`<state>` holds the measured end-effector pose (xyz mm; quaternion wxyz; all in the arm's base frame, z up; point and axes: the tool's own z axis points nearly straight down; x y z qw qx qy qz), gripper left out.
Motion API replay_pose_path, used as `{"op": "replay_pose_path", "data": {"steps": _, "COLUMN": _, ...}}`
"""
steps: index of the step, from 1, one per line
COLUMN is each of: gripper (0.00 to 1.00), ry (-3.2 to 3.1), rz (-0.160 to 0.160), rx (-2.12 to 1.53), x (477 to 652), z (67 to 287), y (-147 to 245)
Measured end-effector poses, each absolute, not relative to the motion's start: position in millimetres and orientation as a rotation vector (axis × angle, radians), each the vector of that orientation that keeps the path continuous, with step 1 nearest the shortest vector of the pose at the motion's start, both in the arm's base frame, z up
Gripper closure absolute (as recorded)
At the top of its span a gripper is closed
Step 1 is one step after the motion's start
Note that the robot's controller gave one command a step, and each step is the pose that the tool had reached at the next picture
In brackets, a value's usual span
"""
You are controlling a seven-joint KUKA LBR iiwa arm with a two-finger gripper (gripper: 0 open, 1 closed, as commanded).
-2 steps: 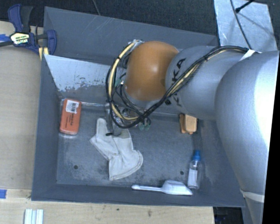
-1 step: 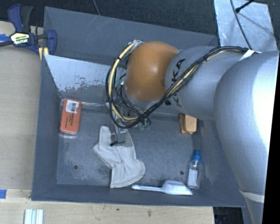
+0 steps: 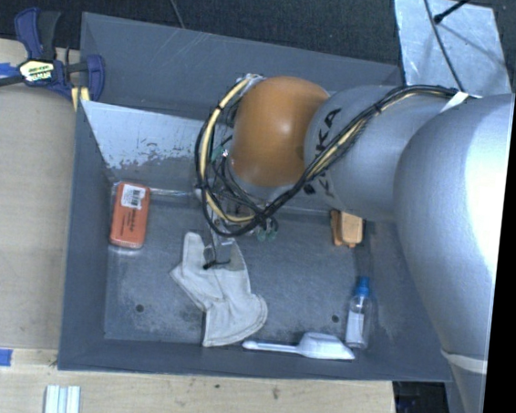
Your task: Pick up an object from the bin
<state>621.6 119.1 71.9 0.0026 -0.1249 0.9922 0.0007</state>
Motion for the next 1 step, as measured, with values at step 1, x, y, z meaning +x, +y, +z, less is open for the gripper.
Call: {"op": "replay_pose_path", "data": {"steps": 1, "gripper": 0.00, "ry": 3.066, "rz": 0.000, "rx": -0.657, "x": 620.2, "z": 71.9, "y": 123.9}}
